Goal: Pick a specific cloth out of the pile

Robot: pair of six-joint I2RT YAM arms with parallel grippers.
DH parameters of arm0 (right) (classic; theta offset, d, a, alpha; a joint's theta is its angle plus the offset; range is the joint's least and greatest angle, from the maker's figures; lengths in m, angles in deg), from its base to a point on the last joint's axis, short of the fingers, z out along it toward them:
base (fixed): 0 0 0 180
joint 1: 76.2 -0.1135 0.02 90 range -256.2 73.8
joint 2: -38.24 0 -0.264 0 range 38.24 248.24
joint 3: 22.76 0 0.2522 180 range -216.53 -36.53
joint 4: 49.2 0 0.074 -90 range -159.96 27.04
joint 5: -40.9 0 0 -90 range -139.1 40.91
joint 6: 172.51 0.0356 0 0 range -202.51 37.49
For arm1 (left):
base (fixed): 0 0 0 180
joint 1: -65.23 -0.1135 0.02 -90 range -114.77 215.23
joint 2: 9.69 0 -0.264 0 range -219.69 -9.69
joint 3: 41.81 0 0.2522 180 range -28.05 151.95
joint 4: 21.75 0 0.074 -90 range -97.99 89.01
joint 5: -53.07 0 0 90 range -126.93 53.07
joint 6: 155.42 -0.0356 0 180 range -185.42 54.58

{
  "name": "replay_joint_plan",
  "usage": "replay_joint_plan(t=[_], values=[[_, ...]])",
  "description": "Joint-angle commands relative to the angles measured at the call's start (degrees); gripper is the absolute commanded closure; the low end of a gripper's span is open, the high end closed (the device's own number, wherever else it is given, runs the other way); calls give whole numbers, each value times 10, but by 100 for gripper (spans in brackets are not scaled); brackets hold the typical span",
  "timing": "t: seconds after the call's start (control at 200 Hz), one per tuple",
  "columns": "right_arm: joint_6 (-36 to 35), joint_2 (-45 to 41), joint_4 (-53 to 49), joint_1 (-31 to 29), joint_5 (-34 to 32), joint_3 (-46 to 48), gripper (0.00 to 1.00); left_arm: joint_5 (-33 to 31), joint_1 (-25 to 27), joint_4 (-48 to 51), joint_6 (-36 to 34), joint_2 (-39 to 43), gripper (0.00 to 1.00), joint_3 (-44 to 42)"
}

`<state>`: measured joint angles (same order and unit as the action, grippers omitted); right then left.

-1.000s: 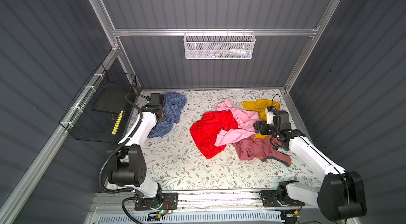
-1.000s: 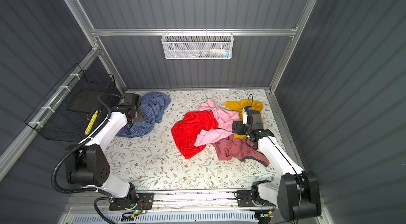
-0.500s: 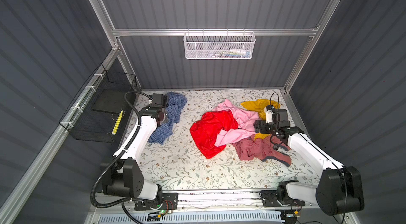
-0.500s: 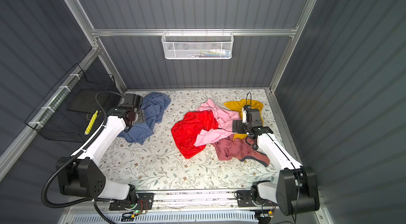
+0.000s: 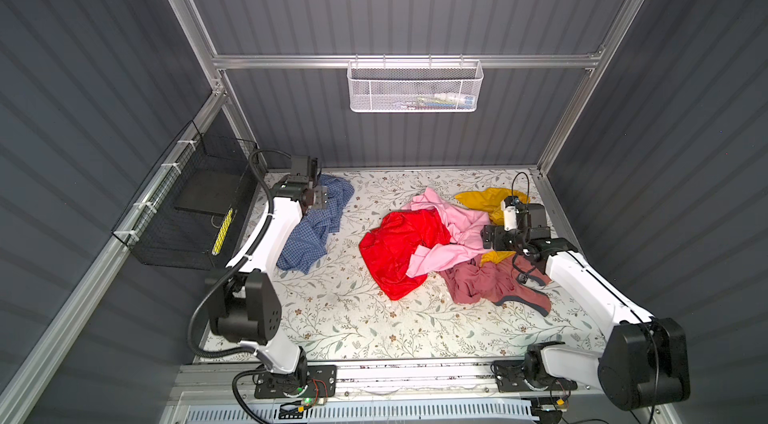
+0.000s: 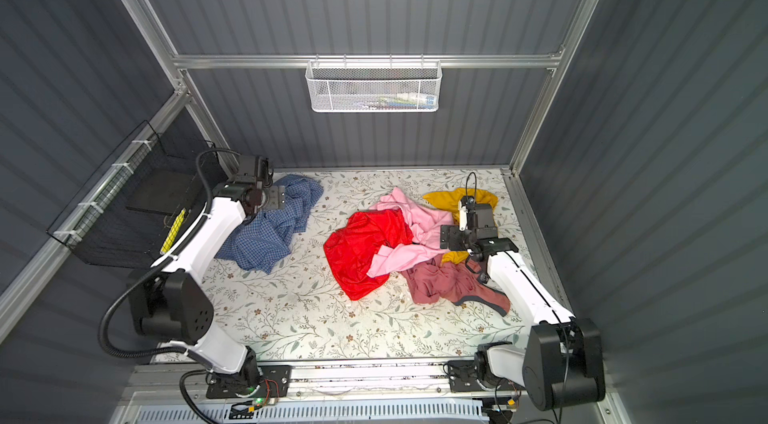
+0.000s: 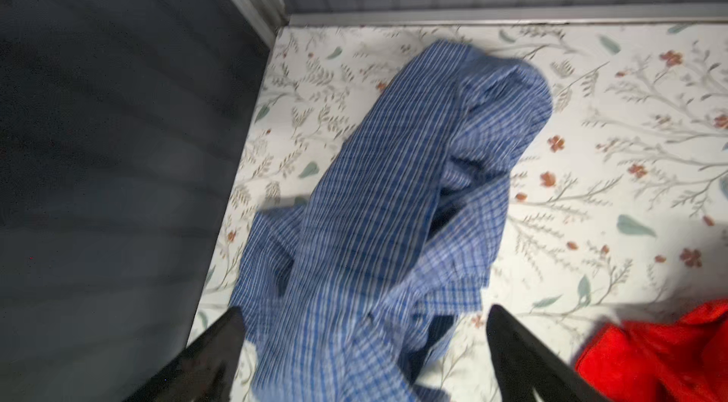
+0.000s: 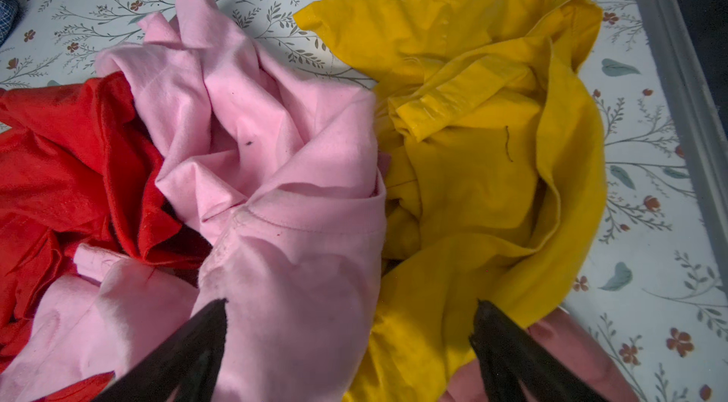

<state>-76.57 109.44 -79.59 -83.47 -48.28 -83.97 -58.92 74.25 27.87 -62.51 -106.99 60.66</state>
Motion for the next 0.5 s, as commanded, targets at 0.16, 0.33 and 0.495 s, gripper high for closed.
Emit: replay_joint_plan(t=[0.16, 0.33, 0.495], values=[[-8, -12, -26, -2, -7, -34, 1, 98, 0, 97, -70, -224, 2, 157], [-7, -12, -36, -2, -8, -43, 1, 106, 37, 81, -49, -270, 0, 133], [-15, -1, -48, -3, -8, -58, 1, 42, 52, 106, -19, -323, 3, 139]])
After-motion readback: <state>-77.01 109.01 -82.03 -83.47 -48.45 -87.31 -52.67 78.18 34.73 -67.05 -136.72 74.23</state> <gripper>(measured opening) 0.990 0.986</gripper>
